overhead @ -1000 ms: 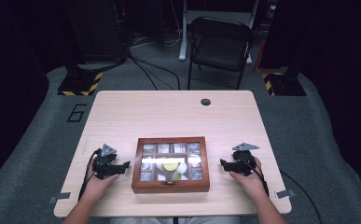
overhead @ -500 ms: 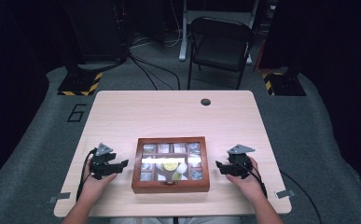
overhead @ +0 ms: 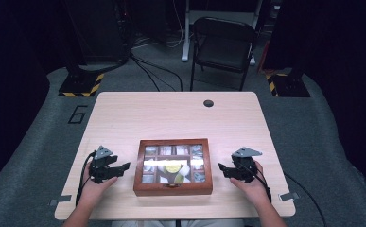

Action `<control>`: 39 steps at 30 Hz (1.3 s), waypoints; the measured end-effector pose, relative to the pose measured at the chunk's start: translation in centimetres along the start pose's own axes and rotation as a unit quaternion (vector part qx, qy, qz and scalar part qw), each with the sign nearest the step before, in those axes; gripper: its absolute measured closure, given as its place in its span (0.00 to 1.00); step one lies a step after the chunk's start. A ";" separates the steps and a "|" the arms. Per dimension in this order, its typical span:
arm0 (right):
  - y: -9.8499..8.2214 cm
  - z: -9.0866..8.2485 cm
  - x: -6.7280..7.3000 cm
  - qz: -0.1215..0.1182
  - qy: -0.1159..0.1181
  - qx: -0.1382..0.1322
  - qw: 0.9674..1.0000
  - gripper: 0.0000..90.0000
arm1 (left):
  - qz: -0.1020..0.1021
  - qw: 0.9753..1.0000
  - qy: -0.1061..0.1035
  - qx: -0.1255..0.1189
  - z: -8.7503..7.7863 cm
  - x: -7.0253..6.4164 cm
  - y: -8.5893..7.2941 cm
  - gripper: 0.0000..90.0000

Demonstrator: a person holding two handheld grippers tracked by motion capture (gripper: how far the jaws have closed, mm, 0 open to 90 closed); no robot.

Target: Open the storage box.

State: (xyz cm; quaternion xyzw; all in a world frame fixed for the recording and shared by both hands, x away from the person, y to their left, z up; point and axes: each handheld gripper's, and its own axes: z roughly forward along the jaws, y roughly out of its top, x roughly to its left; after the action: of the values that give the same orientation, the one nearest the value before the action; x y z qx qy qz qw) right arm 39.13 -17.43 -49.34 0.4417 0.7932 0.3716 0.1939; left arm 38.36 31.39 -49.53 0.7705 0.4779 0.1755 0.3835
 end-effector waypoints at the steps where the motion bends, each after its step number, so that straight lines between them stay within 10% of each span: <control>1: 0.0 -0.1 0.1 -0.001 0.003 -0.003 1.000 0.36 | -0.001 1.000 0.001 -0.003 -0.1 0.0 0.0 0.37; 39: -0.5 -2.9 3.9 -0.019 0.038 -0.010 0.999 0.41 | -0.013 0.999 -0.019 -0.028 -3.0 -2.1 -0.4 0.39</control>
State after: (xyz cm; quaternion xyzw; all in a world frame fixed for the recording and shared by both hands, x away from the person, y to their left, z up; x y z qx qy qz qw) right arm 34.87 -15.55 -47.77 0.4098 0.8045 0.3926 0.1752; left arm 35.17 30.92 -47.66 0.7563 0.4759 0.1692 0.4158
